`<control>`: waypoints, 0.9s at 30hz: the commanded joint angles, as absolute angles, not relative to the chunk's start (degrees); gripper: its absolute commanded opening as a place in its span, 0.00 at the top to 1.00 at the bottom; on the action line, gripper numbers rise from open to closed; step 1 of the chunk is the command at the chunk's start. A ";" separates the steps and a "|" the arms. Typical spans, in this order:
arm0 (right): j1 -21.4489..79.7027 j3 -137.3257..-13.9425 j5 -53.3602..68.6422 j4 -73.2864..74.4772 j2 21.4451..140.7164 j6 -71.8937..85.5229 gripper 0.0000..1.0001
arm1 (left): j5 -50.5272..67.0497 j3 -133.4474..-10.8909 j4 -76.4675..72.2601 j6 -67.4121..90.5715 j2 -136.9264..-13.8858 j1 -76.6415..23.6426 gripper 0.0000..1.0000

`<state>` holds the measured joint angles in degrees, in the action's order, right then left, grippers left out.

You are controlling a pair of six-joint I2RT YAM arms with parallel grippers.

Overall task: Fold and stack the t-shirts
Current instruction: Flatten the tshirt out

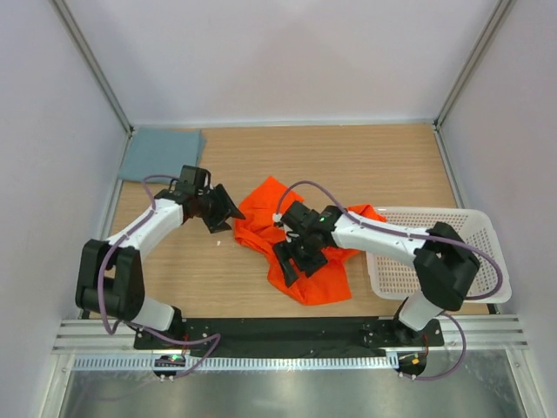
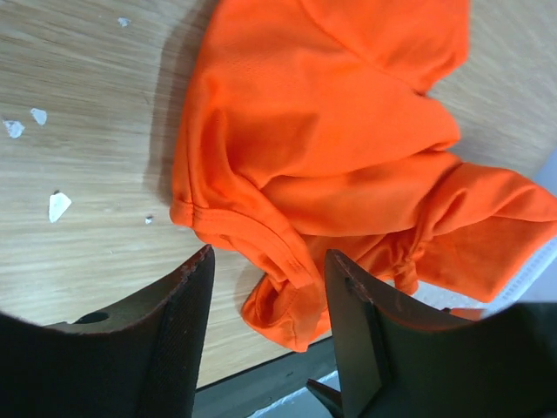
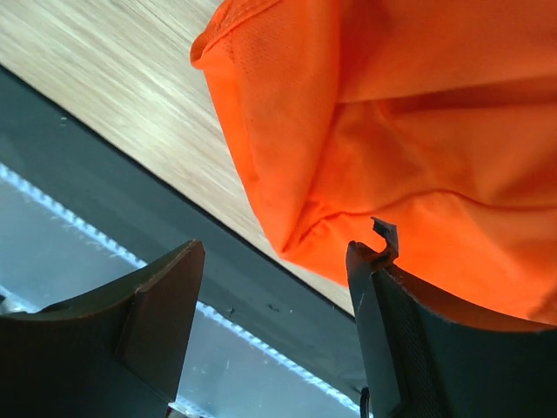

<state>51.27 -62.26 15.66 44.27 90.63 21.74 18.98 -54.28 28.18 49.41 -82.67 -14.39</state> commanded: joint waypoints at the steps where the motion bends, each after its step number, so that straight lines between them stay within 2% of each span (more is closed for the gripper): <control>1: 54.31 -65.12 11.43 40.34 93.50 22.76 0.27 | 22.85 -54.32 24.00 50.19 -86.90 -14.68 0.46; 7: 55.37 -64.95 12.48 38.50 97.82 23.82 0.26 | 21.80 -55.46 23.90 49.40 -90.96 -14.59 0.55; 10: 56.86 -65.30 11.17 38.58 99.40 23.38 0.27 | 19.96 -56.16 26.54 47.90 -92.11 -14.68 0.56; 12: 57.13 -64.95 10.81 38.32 99.75 23.55 0.27 | 18.46 -55.90 28.03 46.94 -92.20 -14.59 0.53; 14: 57.22 -64.69 10.46 38.32 99.84 23.64 0.28 | 16.79 -55.46 28.65 46.67 -92.37 -14.50 0.44; 17: 57.22 -64.08 10.20 38.23 99.84 24.08 0.31 | 16.17 -55.46 28.65 46.32 -93.16 -14.33 0.39; 21: 57.22 -63.72 10.46 37.88 99.58 24.26 0.41 | 16.79 -55.55 27.95 45.70 -95.09 -14.33 0.39; 27: 57.13 -63.98 11.16 37.88 100.02 24.08 0.48 | 16.18 -53.71 29.09 45.53 -93.52 -14.33 0.39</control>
<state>56.95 -63.11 11.31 39.07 100.14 23.97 17.52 -54.17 28.18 46.98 -95.48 -14.52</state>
